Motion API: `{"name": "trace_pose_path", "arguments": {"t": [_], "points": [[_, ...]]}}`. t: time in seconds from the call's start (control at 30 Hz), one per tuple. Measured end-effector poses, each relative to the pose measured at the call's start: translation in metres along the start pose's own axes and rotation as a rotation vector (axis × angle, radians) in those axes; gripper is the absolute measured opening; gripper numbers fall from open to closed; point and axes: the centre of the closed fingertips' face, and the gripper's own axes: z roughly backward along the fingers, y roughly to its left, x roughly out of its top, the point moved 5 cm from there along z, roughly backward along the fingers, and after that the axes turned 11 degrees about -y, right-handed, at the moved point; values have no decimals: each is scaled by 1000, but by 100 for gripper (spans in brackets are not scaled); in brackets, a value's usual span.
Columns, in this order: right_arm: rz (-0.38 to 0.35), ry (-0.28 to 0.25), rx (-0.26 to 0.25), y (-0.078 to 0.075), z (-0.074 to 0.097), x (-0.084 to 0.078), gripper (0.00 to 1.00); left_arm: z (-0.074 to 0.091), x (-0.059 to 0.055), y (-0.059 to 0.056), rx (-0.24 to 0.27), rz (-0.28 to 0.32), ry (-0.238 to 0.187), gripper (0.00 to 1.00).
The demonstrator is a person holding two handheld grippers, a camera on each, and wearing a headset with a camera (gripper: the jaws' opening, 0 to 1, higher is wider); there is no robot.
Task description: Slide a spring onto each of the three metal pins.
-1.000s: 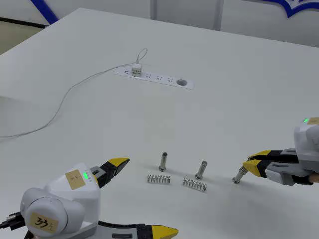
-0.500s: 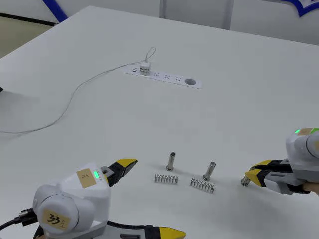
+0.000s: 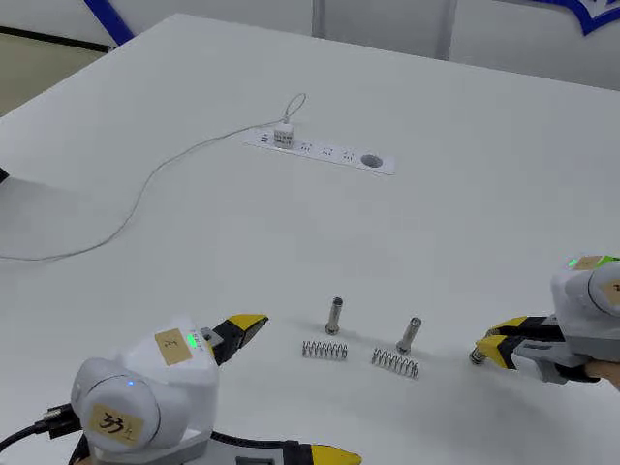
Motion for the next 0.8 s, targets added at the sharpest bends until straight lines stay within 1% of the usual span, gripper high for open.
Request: {"name": "trace_pose_path", "arguments": {"t": [0.1,0.2,0.27,0.33,0.43,0.53,0.73,0.8], "points": [[8,-6,2,0,1,1,12,1,-1,1,5,2,4,100],[43,-17,-9,0,3,4,16,1,0,1,6,11,-1,100],[40,-27,-6,-1,5,6,17,1,1,0,7,10,-2,100],[32,-56,0,0,8,12,17,0,2,0,4,7,-8,100],[45,-73,-6,1,13,17,18,0,1,0,3,2,-1,100],[74,-104,-18,1,20,26,19,0,0,-1,-2,3,3,100],[95,-148,-37,3,31,40,20,-2,-2,-4,-23,-16,16,100],[99,-168,-36,6,34,46,20,-2,-1,-5,-26,-17,13,100]]}}
